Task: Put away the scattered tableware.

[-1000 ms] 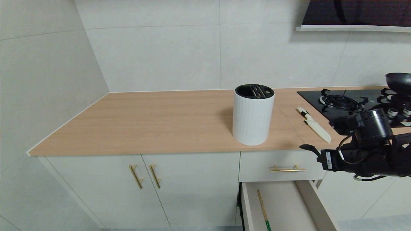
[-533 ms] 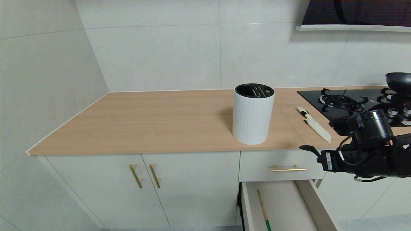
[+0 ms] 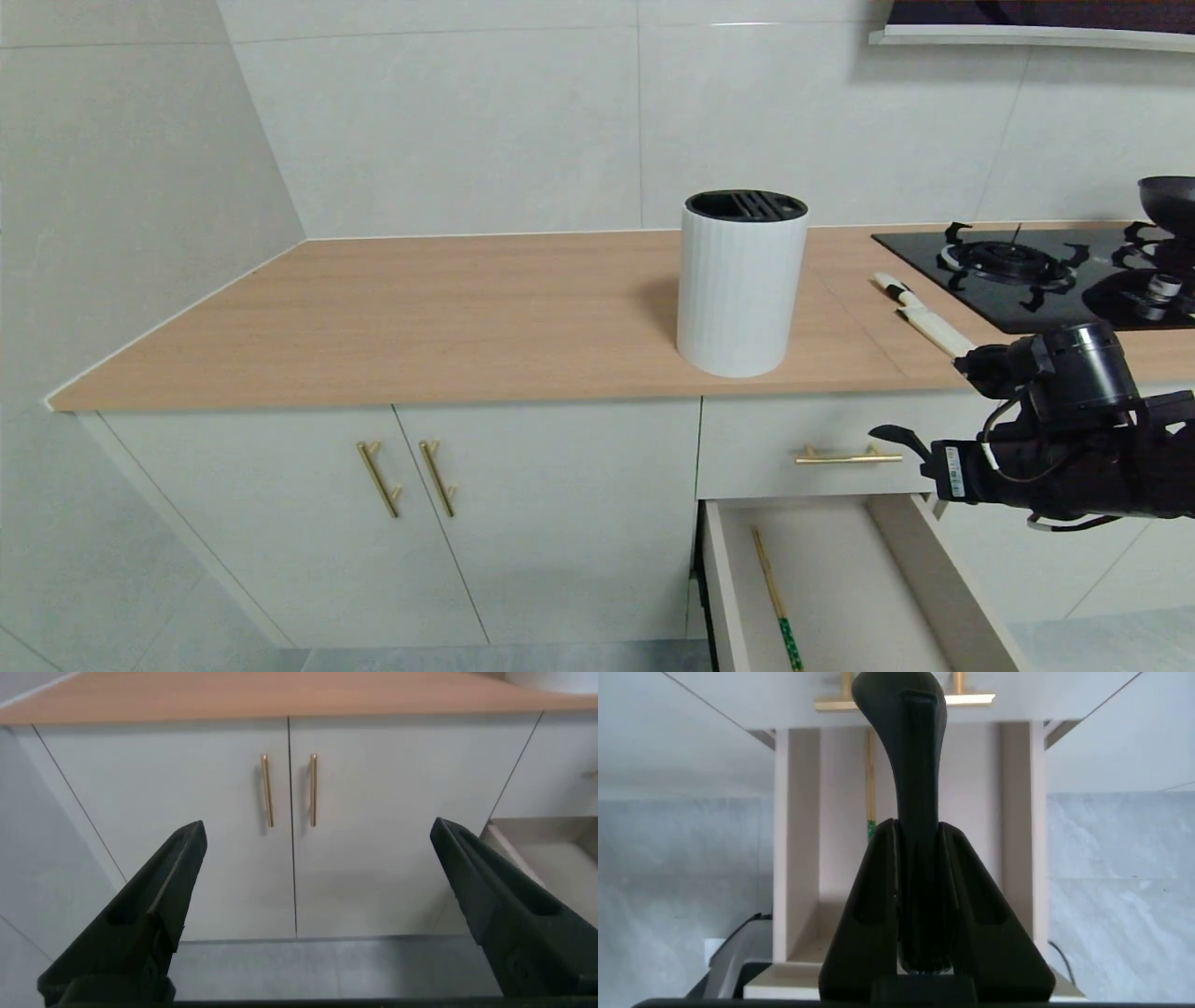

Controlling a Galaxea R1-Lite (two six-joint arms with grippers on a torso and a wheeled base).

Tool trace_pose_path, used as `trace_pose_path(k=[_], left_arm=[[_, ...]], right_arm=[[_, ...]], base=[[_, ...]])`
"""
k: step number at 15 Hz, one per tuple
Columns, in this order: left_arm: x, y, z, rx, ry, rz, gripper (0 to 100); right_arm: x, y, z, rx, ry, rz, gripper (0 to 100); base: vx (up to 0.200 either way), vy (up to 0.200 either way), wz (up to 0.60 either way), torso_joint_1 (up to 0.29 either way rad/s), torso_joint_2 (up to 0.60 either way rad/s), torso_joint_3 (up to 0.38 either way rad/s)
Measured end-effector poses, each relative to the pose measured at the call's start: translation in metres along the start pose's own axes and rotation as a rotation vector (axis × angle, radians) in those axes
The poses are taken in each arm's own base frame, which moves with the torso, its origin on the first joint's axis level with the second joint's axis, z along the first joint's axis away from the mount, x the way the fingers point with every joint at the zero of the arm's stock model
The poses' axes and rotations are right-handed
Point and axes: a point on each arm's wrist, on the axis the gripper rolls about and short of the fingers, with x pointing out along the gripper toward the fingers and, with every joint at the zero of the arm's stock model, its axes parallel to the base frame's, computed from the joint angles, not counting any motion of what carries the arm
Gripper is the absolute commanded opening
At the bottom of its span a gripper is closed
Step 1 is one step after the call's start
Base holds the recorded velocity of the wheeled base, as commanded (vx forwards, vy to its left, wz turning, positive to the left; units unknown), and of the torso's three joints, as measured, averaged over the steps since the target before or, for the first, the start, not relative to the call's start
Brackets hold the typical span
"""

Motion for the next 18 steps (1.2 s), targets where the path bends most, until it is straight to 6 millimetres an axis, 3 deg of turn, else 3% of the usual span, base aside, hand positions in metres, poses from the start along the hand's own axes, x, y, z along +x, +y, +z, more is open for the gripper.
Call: trace_pose_path(k=[11, 18], left_arm=[[0.0000, 0.0000, 0.0000, 0.000, 0.001, 0.000, 100], [0.0000, 0.0000, -0.0001, 0.000, 0.001, 0.000, 100]], right_arm=[[0.0022, -0.0002, -0.0008, -0.001, 0.008, -0.001, 0], [0.0033, -0.0003, -0.0013, 0.000, 0.012, -0.003, 0]], base=[[0.000, 0.000, 0.00, -0.176, 0.47, 0.294], [0.000, 0.000, 0.00, -0.088, 0.35, 0.255]])
